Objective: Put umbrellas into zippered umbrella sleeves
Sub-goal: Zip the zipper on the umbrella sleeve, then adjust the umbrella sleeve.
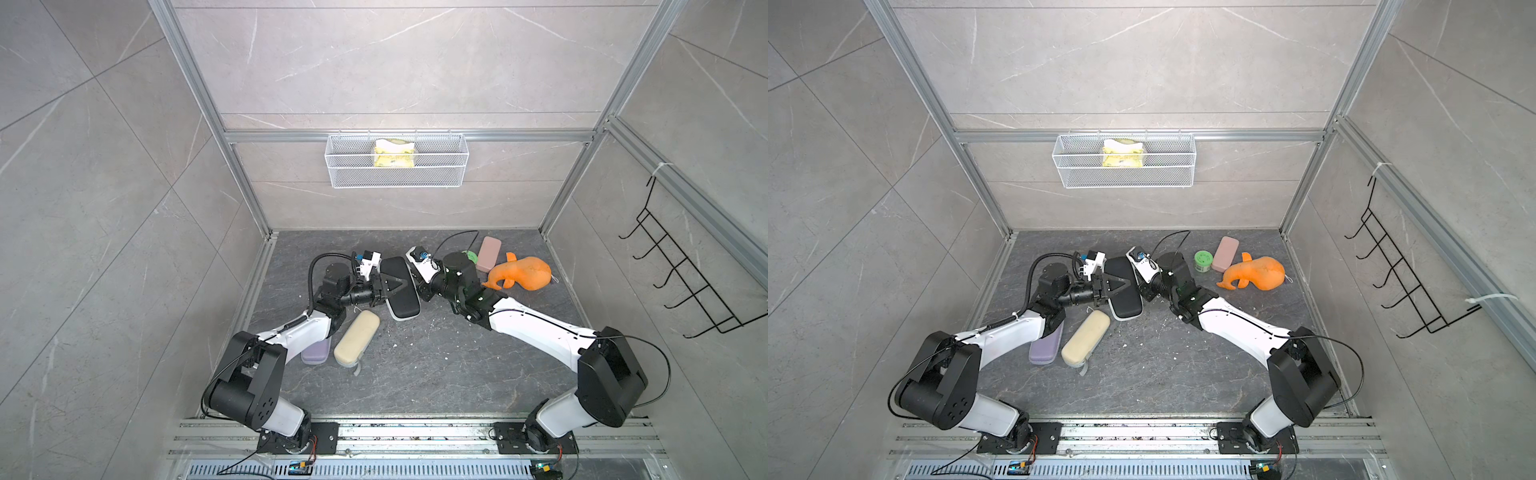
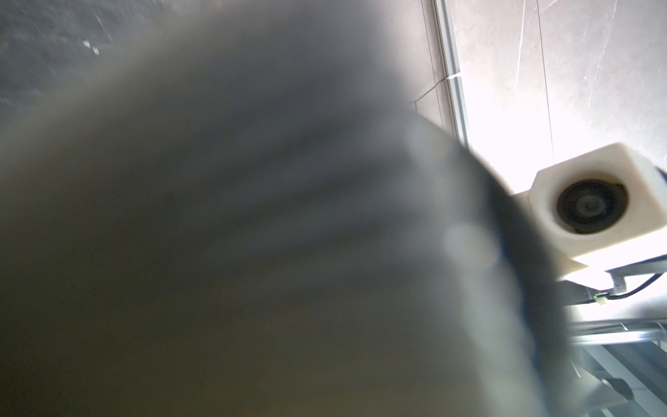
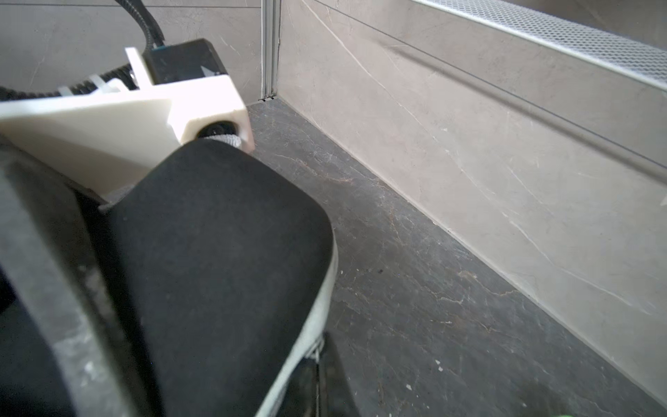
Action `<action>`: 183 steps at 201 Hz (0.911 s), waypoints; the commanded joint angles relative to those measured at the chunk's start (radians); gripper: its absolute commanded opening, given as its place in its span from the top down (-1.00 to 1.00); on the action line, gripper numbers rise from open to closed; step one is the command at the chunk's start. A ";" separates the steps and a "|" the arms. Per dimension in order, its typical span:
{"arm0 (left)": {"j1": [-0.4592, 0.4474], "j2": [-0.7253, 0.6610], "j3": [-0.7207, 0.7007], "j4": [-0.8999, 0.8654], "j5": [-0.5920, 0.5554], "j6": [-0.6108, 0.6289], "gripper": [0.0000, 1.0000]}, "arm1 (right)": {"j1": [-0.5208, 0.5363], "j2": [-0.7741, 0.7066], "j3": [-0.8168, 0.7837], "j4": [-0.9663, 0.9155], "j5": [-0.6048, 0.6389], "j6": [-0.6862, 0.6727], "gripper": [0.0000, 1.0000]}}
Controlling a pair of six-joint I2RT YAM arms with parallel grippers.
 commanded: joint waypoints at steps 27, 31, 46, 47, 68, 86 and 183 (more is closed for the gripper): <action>-0.103 0.038 0.036 0.000 0.195 0.045 0.41 | -0.049 0.069 0.207 0.118 -0.036 0.027 1.00; -0.103 0.041 0.038 0.001 0.197 0.046 0.41 | -0.052 0.070 0.212 0.118 -0.042 0.033 1.00; -0.104 0.047 0.042 0.010 0.205 0.046 0.42 | -0.054 0.069 0.209 0.115 -0.052 0.045 1.00; -0.103 0.047 0.043 0.010 0.204 0.045 0.42 | -0.053 0.068 0.208 0.115 -0.052 0.046 1.00; -0.087 0.024 0.048 -0.019 0.196 0.084 0.42 | -0.056 0.031 0.150 0.098 -0.041 0.113 0.61; -0.056 -0.008 0.056 -0.083 0.185 0.148 0.38 | -0.072 -0.029 0.071 0.066 -0.030 0.200 0.19; -0.037 -0.037 0.177 -0.435 0.264 0.480 0.12 | -0.213 -0.109 -0.076 0.044 -0.728 0.685 -0.35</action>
